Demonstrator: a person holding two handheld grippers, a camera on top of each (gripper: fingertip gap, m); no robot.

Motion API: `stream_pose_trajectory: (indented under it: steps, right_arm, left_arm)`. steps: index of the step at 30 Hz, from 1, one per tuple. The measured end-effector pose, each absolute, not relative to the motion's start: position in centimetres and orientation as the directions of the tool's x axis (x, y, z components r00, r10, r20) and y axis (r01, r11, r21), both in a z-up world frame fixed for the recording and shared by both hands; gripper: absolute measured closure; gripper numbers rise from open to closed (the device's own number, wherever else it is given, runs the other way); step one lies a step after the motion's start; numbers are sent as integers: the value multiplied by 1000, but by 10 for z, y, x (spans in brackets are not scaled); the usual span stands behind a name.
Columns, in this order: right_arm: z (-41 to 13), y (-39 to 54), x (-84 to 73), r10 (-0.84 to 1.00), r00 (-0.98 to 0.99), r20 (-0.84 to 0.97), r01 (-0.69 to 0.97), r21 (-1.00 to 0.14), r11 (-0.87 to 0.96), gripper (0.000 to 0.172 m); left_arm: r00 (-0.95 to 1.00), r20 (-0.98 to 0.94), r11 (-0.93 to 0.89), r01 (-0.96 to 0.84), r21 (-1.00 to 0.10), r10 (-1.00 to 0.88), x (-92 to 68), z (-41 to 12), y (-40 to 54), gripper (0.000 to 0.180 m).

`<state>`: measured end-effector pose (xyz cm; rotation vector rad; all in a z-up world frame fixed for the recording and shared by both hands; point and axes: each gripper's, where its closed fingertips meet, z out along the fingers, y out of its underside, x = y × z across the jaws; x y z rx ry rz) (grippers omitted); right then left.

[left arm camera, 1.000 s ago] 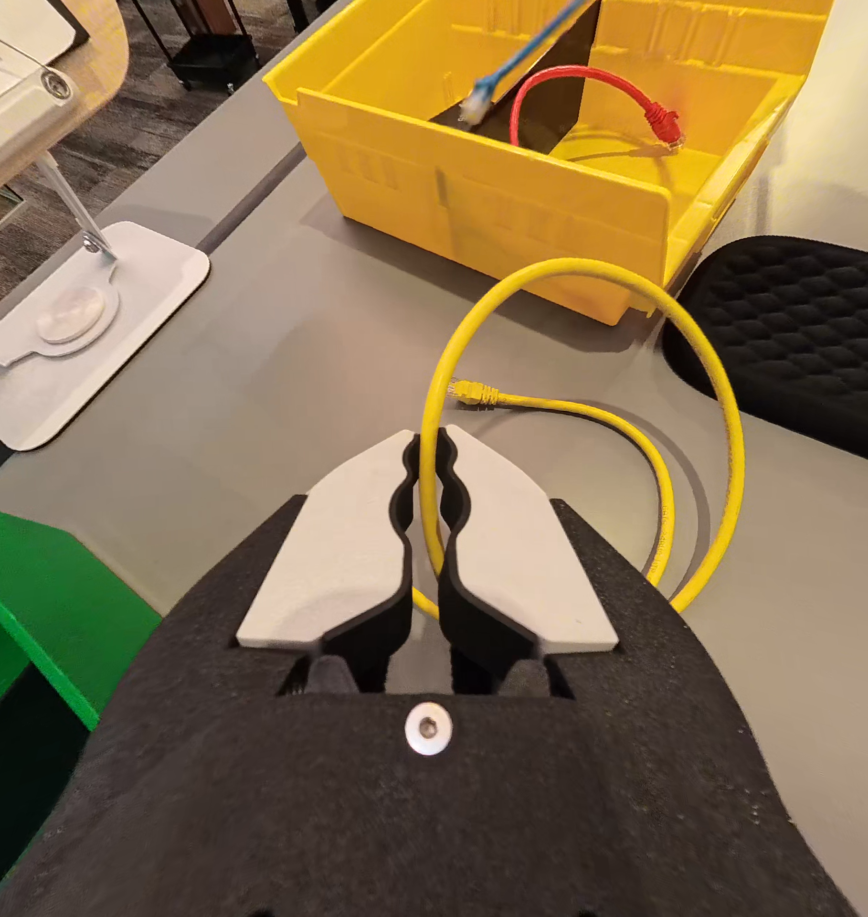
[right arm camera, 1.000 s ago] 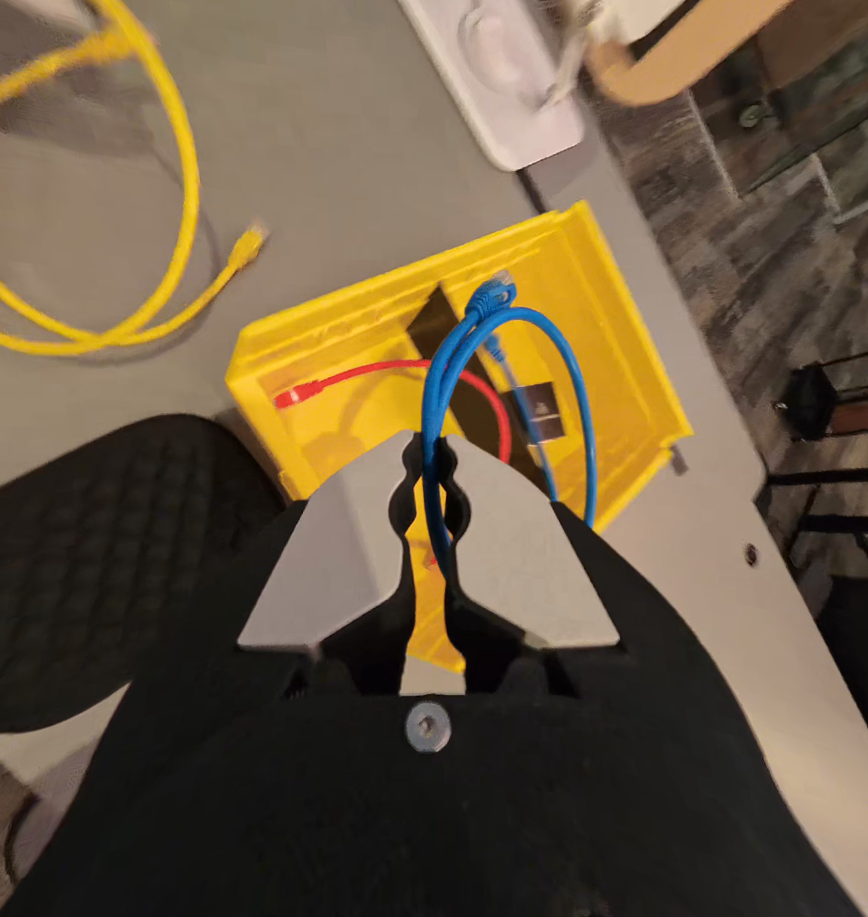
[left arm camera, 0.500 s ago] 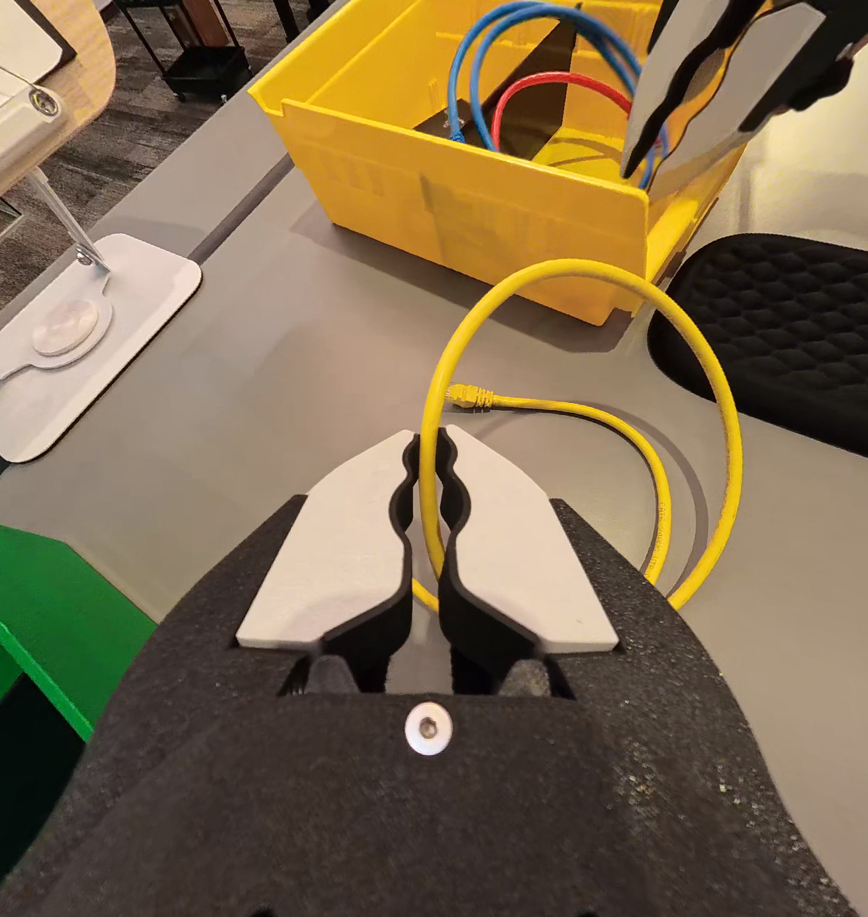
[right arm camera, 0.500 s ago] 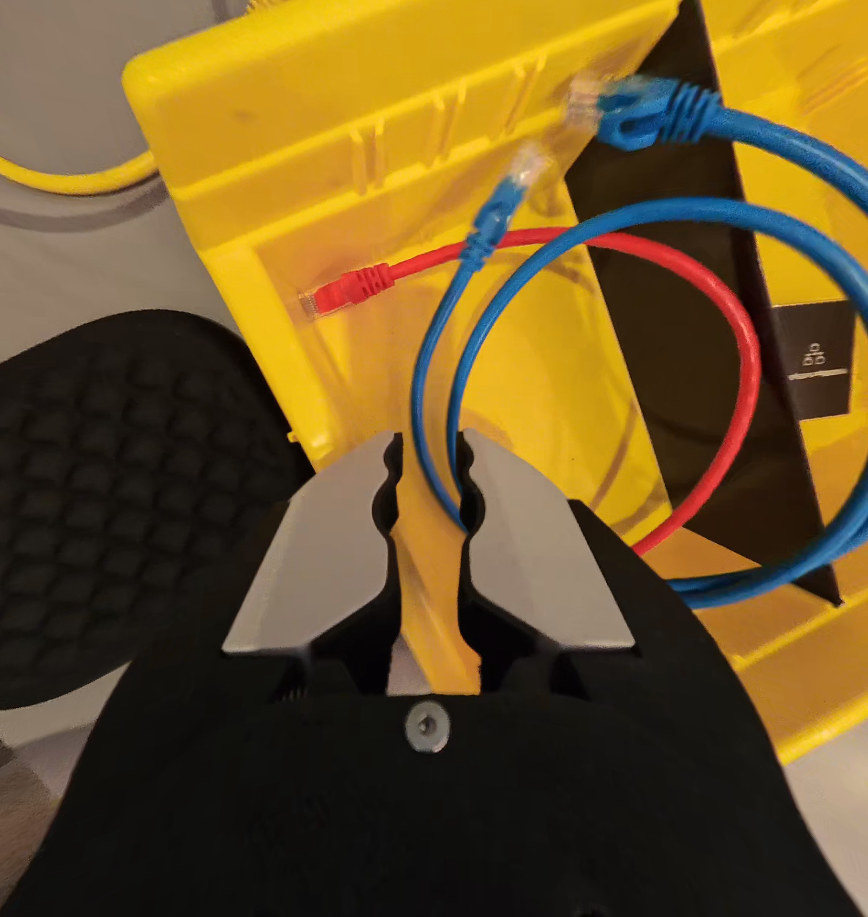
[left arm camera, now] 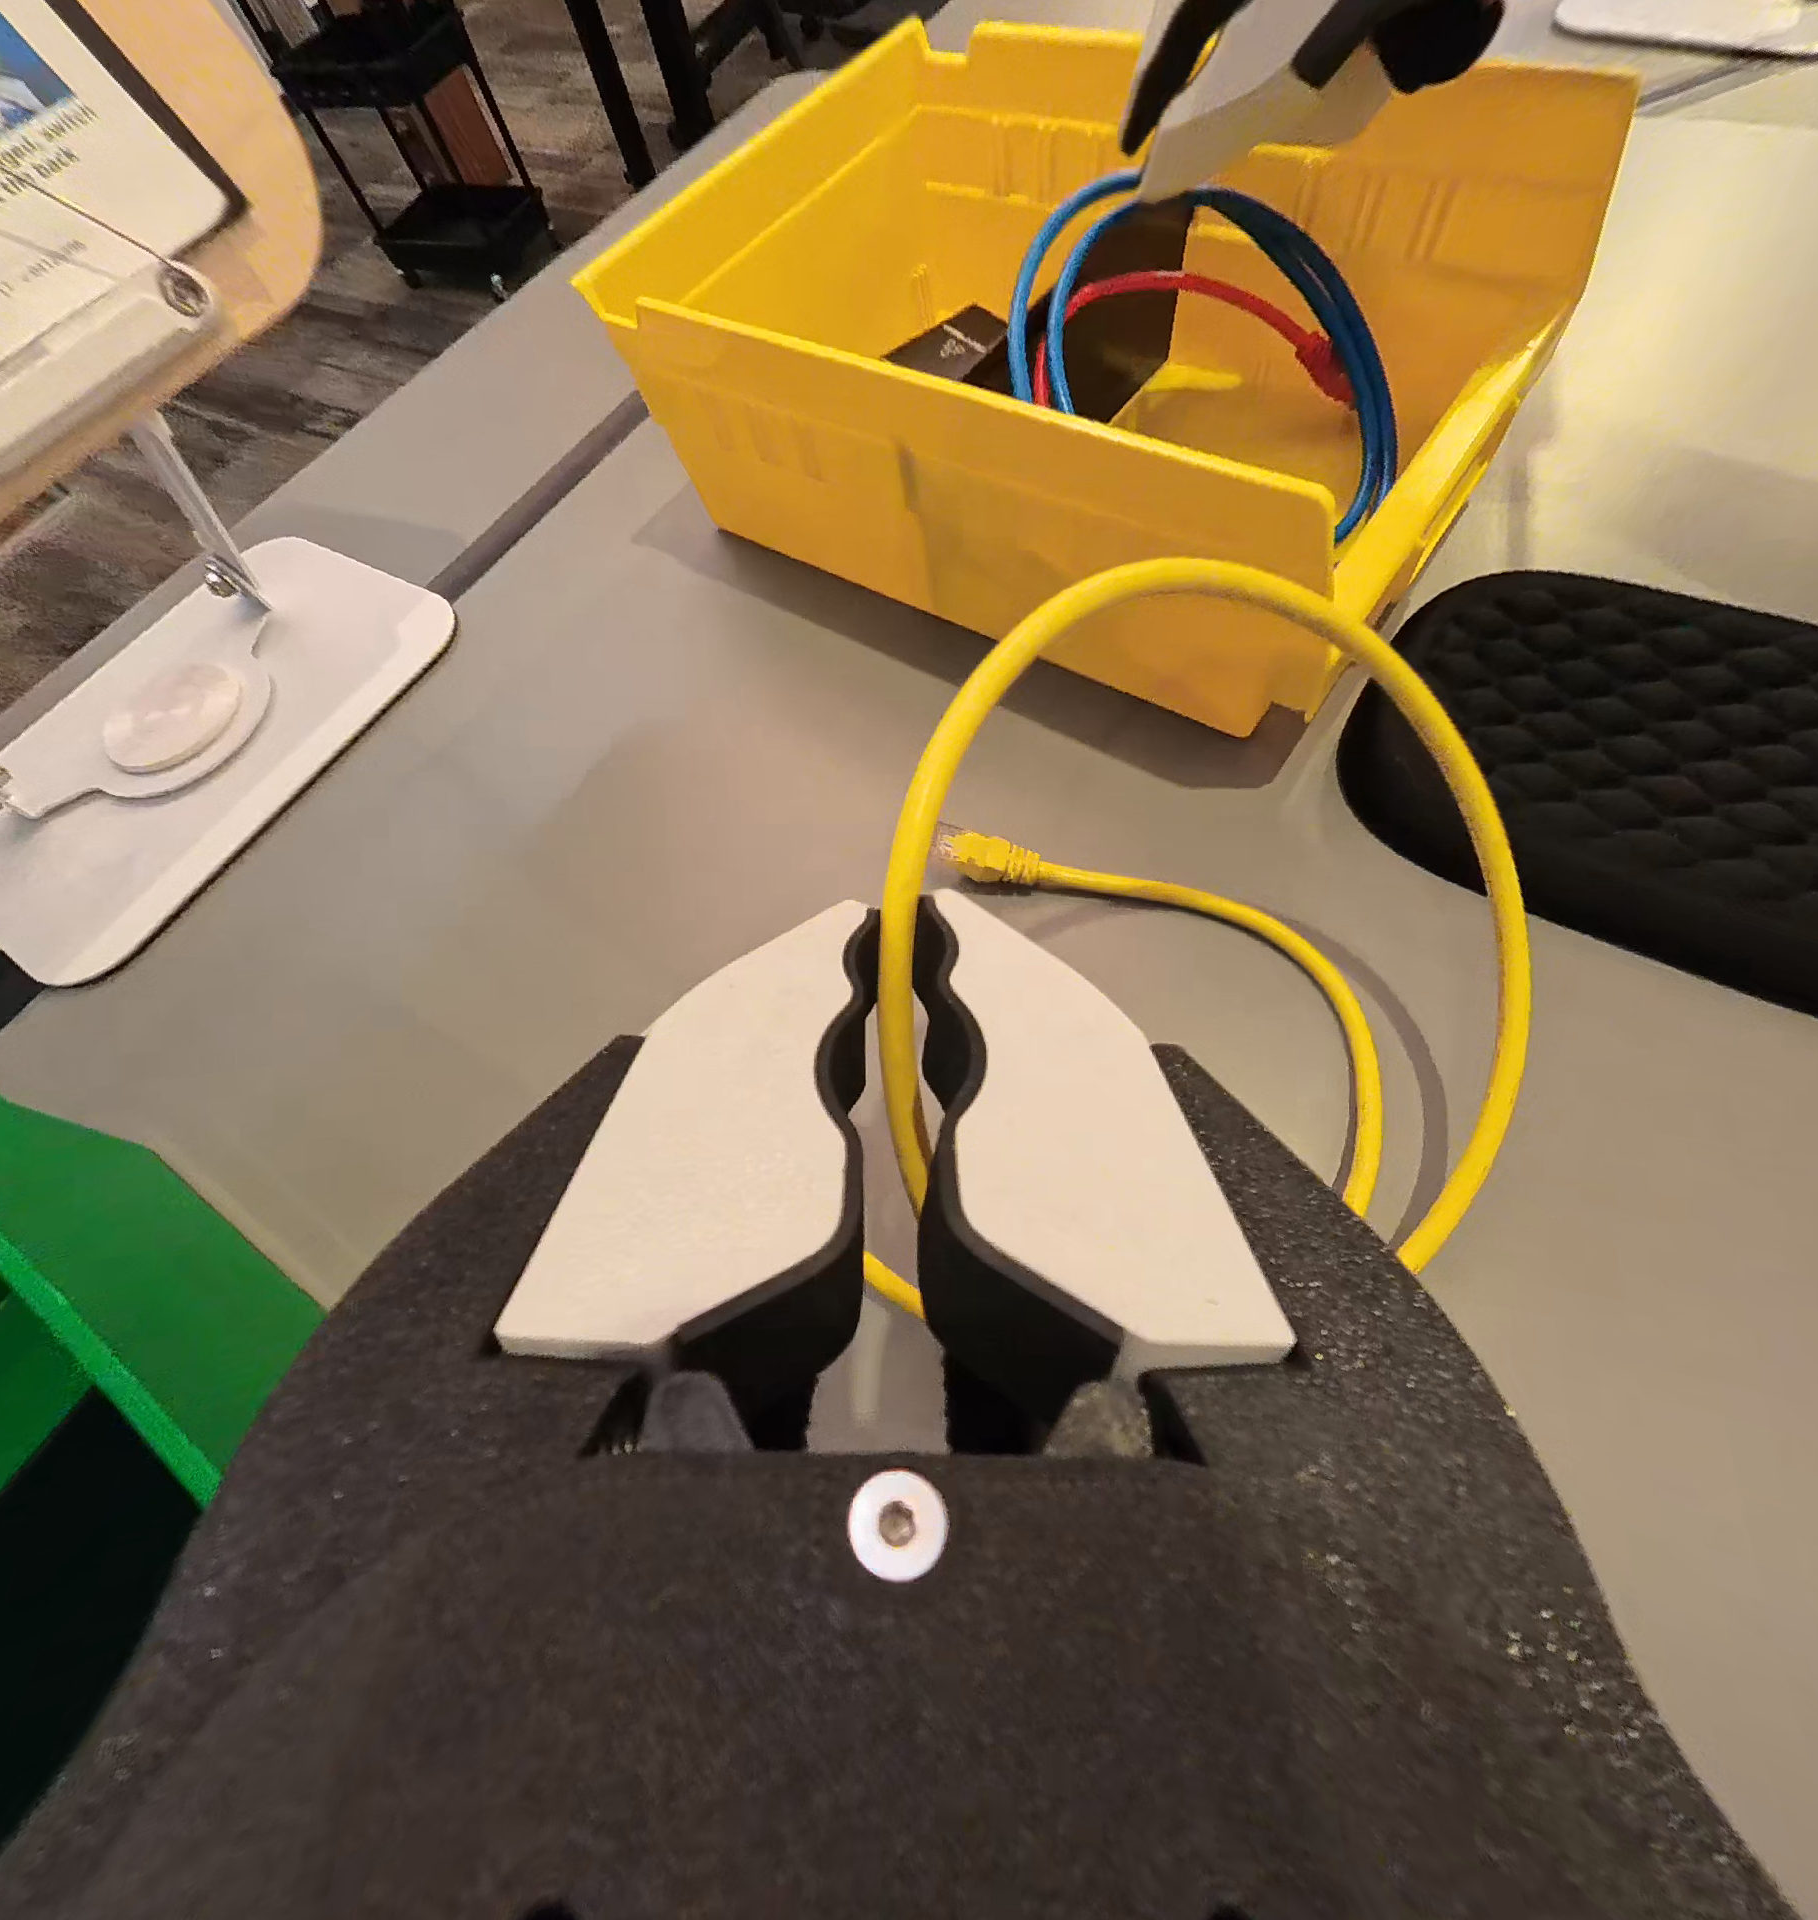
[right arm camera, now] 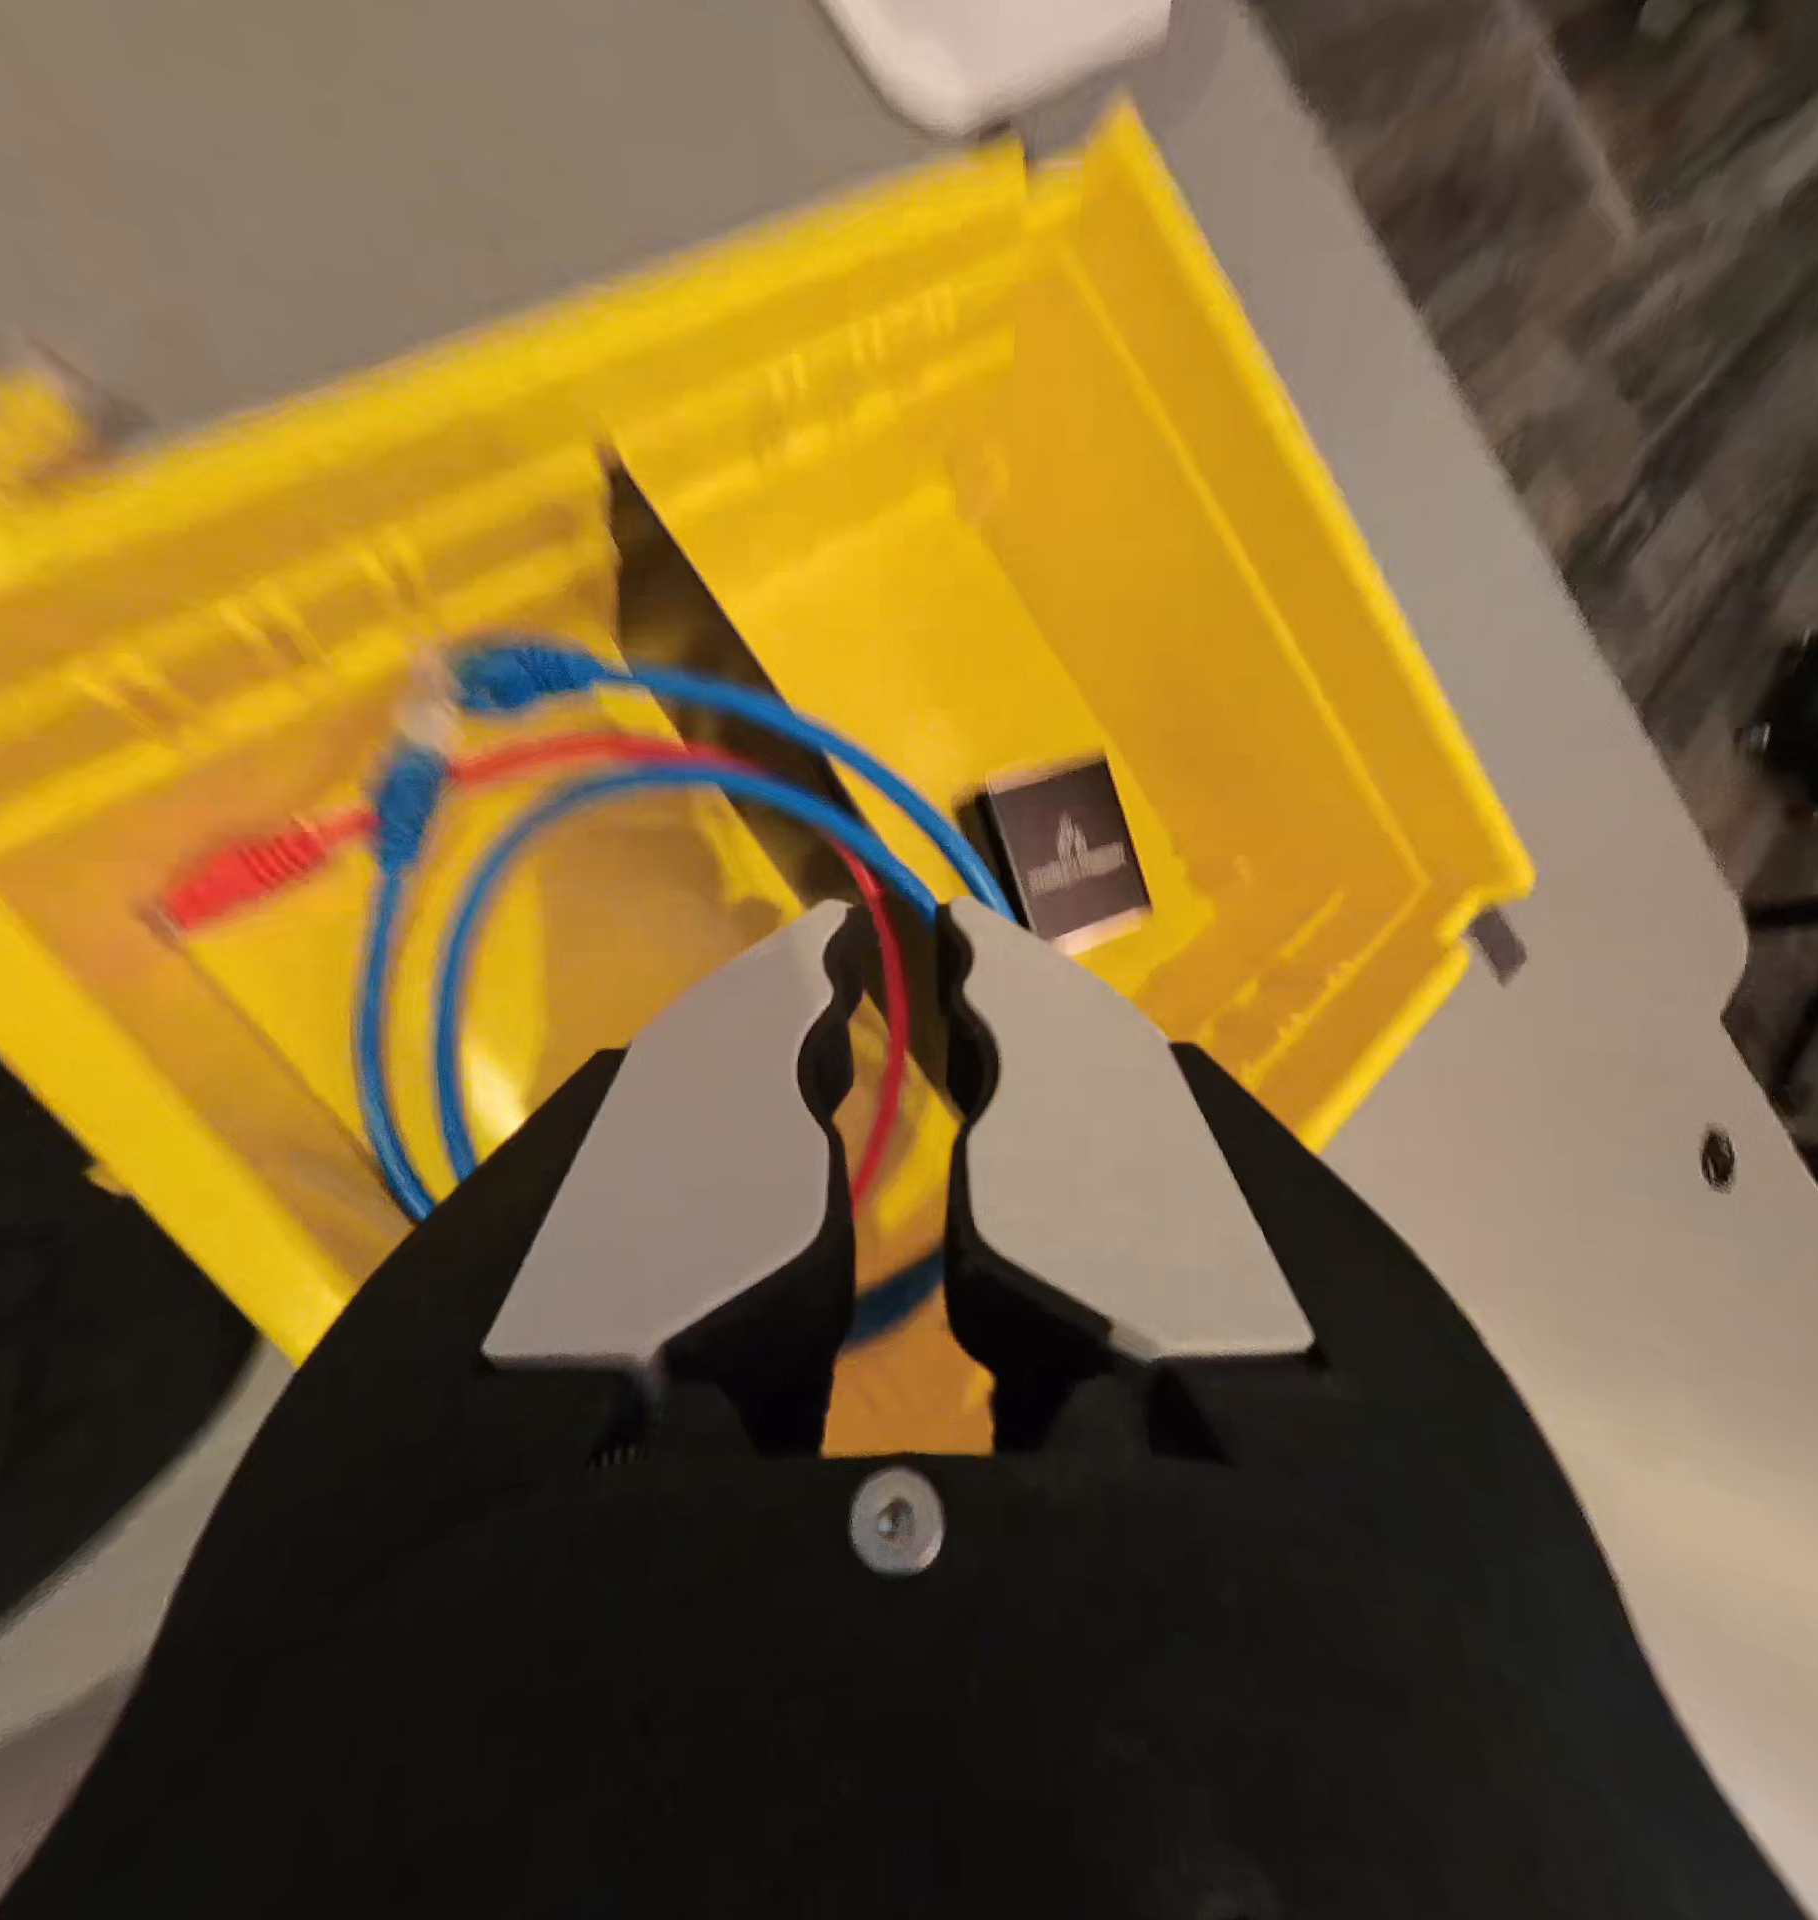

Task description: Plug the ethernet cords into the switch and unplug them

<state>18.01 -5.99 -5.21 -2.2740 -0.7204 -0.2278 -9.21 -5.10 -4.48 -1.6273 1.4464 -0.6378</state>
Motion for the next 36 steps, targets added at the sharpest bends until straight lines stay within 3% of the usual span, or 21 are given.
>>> stream_pose_trajectory:
  steps: [2, 4, 6, 10, 11, 12, 13, 14, 17, 26, 29, 36]
  right_arm:
    - [-21, -58, 138, 423, 844, 331, 513, -728, -454, 152]
    - [9, -70, 77, 468, 857, 217, 392, -863, -319, 133]
    - [17, -89, 24, 523, 849, 74, 259, -921, -292, 129]
    - [-25, -99, -8, 501, 858, 116, 368, -819, -440, 121]
    - [-33, -99, -13, 509, 854, 105, 379, -795, -473, 128]
    - [-35, -100, -20, 542, 837, 79, 392, -777, -493, 162]
    - [-33, -98, -23, 544, 835, 78, 398, -768, -501, 164]
    - [-27, -93, -20, 527, 844, 101, 408, -758, -509, 165]
    - [13, -78, -25, 522, 846, 111, 404, -772, -491, 165]
    - [155, -45, -19, 440, 791, 425, 599, -684, -417, 165]
    - [194, -44, -5, 419, 738, 529, 670, -645, -367, 165]
    - [197, -65, 57, 532, 509, 677, 857, -453, -244, 165]
  left_arm:
    - [211, -159, 29, -514, -857, -965, -94, -38, -50, 176]
    - [216, -162, 33, -500, -865, -963, -95, -33, -50, 175]
    - [222, -168, 40, -487, -873, -960, -95, -28, -51, 175]
    - [222, -184, 59, -474, -879, -958, -95, -24, -54, 176]
    - [222, -189, 64, -473, -879, -957, -95, -23, -55, 176]
    - [223, -196, 70, -473, -878, -955, -95, -22, -56, 176]
    - [233, -206, 76, -470, -879, -950, -95, -22, -54, 176]
    - [238, -225, 96, -455, -885, -945, -95, -18, -53, 175]
    - [269, -192, 105, -307, -946, -944, -98, 12, -54, 133]
    - [419, -55, 37, -51, -998, -906, -140, 65, -35, 120]
    - [423, -47, 26, -57, -998, -905, -142, 63, -32, 119]
    - [372, -51, 2, -130, -991, -927, -129, 45, -38, 122]
